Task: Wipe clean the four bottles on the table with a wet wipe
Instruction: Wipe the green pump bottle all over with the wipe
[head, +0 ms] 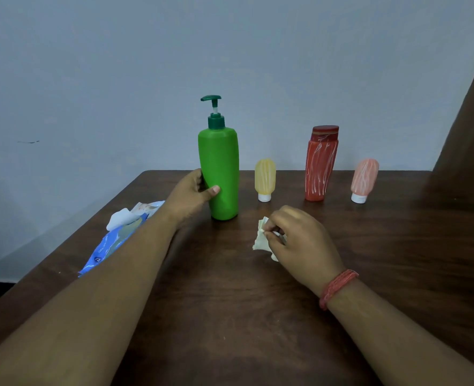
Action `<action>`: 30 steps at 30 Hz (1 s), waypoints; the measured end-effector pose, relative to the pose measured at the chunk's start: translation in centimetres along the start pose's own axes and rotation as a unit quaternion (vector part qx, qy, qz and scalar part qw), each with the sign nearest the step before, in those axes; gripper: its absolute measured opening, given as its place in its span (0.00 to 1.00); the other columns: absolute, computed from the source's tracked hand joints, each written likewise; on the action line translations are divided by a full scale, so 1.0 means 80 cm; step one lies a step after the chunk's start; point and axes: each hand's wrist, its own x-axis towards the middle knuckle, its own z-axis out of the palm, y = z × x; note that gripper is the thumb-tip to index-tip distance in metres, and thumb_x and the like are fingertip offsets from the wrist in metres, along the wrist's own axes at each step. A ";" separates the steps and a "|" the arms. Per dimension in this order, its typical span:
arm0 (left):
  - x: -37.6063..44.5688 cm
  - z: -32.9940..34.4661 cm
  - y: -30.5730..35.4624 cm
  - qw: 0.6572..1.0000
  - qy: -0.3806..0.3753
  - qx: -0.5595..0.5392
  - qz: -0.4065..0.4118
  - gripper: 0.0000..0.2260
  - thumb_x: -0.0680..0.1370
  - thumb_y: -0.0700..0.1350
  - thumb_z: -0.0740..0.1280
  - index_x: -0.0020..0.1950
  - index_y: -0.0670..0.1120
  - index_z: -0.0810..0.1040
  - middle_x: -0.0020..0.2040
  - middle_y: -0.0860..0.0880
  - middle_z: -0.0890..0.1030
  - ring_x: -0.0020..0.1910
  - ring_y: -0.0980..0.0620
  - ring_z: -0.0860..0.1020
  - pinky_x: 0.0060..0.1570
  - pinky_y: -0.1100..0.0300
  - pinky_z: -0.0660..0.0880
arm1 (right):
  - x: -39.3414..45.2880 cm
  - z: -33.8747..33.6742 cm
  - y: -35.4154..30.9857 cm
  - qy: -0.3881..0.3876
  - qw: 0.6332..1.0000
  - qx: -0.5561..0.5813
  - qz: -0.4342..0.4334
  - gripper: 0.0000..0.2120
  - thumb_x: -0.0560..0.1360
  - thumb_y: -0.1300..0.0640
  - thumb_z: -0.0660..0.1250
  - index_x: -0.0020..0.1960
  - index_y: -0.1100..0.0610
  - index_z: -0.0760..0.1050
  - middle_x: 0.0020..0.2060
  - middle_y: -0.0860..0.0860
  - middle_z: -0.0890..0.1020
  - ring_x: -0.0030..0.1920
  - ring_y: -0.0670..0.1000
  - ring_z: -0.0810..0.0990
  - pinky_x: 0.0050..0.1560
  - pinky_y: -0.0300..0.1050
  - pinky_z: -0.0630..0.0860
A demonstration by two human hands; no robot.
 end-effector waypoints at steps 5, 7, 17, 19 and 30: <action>0.030 -0.004 -0.008 1.000 -0.017 0.007 -0.007 0.18 0.80 0.36 0.68 0.70 0.43 0.73 0.63 0.49 0.81 0.65 0.52 0.78 0.71 0.49 0.72 | 0.003 0.001 0.009 0.015 1.000 0.010 0.015 0.07 0.72 0.63 0.71 0.40 0.54 0.76 0.38 0.43 0.72 0.40 0.49 0.74 0.40 0.45 0.70; 0.039 -0.005 -0.010 1.000 -0.024 0.005 -0.010 0.18 0.81 0.36 0.68 0.70 0.43 0.73 0.63 0.50 0.81 0.65 0.54 0.78 0.70 0.51 0.72 | 0.005 0.003 0.011 0.017 1.000 0.015 0.019 0.06 0.72 0.63 0.71 0.40 0.54 0.76 0.38 0.45 0.75 0.41 0.49 0.75 0.40 0.46 0.71; 0.064 -0.007 -0.012 0.999 -0.039 0.026 -0.005 0.19 0.81 0.34 0.66 0.72 0.39 0.71 0.67 0.43 0.79 0.67 0.49 0.77 0.70 0.52 0.72 | 0.008 0.012 0.012 0.016 0.999 0.024 0.018 0.06 0.72 0.62 0.71 0.41 0.53 0.76 0.40 0.44 0.76 0.42 0.47 0.74 0.41 0.44 0.71; 0.066 -0.009 -0.012 0.999 -0.046 0.029 -0.002 0.19 0.81 0.34 0.66 0.72 0.39 0.71 0.67 0.44 0.79 0.66 0.49 0.77 0.69 0.53 0.72 | 0.008 0.013 0.012 0.016 0.999 0.023 0.017 0.06 0.72 0.62 0.71 0.41 0.53 0.76 0.40 0.44 0.76 0.42 0.46 0.74 0.41 0.44 0.71; 0.072 -0.034 -0.015 0.997 -0.079 0.015 0.008 0.18 0.81 0.32 0.65 0.69 0.45 0.74 0.62 0.50 0.82 0.60 0.59 0.81 0.57 0.66 0.77 | 0.009 0.017 0.015 0.012 0.999 0.034 0.021 0.07 0.72 0.61 0.71 0.41 0.52 0.76 0.40 0.43 0.76 0.41 0.45 0.74 0.42 0.44 0.73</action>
